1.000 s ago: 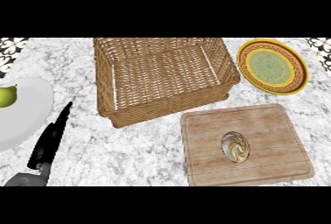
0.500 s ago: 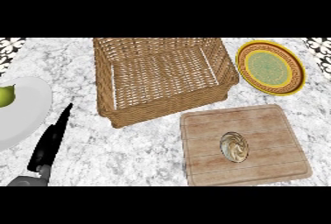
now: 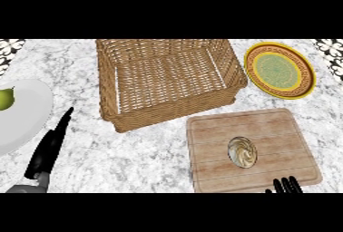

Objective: Pick the cupcake from the cutting board and place it in the basket

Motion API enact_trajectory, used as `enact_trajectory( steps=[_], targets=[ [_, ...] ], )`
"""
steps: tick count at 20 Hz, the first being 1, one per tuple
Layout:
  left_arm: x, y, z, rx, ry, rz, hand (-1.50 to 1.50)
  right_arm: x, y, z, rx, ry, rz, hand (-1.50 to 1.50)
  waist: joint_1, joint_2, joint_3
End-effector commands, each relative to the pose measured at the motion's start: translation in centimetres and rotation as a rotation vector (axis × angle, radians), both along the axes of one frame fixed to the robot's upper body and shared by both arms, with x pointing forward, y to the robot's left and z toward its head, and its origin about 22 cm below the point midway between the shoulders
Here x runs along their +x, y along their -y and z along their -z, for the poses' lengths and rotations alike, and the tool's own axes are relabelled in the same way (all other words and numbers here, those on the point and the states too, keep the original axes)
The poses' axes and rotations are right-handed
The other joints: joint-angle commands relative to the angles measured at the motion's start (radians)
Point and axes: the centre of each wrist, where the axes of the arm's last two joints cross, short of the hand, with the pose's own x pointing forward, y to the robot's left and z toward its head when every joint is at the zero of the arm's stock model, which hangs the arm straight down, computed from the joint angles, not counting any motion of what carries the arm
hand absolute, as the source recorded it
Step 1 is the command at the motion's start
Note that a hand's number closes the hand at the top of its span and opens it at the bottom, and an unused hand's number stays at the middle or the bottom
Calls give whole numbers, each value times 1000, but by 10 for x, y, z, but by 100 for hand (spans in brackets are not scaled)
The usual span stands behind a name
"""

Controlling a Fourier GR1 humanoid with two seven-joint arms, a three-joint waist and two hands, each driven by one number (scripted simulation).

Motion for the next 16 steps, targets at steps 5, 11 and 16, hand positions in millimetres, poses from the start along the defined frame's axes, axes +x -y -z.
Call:
enact_trajectory(
  steps=[5, 11, 16],
  targets=[
    [11, -5, -11, -5, -15, -5, 0, 51, -19, 8, 69, 33, 19, -150, 16, 10, 20],
    [-2, 0, -8, -7, -5, 1, 0, 51, -15, 11, 61, 17, 57, -150, 17, 8, 20],
    [-1, 4, 6, -5, -3, 14, 0, 69, -6, 4, 64, 11, 75, -150, 13, 9, 19]
  ],
)
